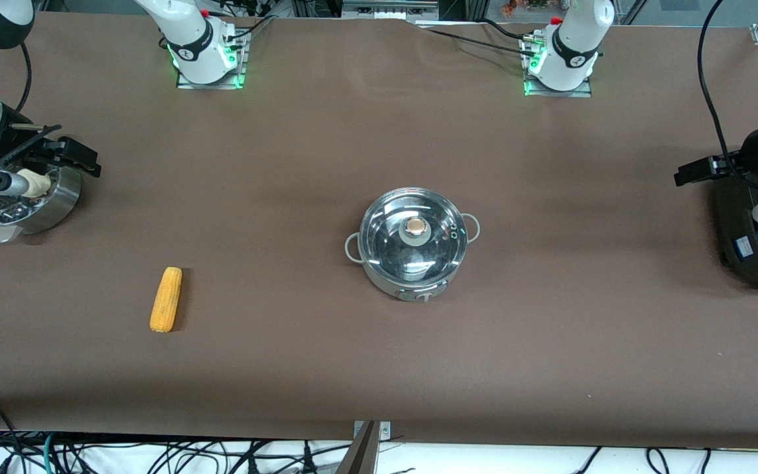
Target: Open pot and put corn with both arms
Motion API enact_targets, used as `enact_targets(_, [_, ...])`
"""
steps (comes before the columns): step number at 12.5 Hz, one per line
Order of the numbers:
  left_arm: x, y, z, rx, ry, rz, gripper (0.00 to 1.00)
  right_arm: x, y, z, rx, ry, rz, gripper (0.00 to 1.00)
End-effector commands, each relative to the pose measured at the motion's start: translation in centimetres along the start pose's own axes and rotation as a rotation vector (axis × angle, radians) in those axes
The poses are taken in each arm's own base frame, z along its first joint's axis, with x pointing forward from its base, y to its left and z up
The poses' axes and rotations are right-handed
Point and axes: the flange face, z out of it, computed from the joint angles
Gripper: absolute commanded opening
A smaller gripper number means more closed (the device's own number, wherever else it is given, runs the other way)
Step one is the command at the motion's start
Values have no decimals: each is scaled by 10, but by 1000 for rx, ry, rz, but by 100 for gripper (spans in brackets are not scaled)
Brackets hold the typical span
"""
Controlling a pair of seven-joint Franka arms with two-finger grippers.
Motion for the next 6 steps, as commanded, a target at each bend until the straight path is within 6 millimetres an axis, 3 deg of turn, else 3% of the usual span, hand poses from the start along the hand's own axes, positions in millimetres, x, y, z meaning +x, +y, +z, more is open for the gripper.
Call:
enact_targets(1, [-5,-4,-15,28,28,15,100,2,-2,-5,-9,-1,-17,100])
enact_targets(6, [-11,-6,-23,29,42,-2,100,3,5,-7,-8,10,-5,100])
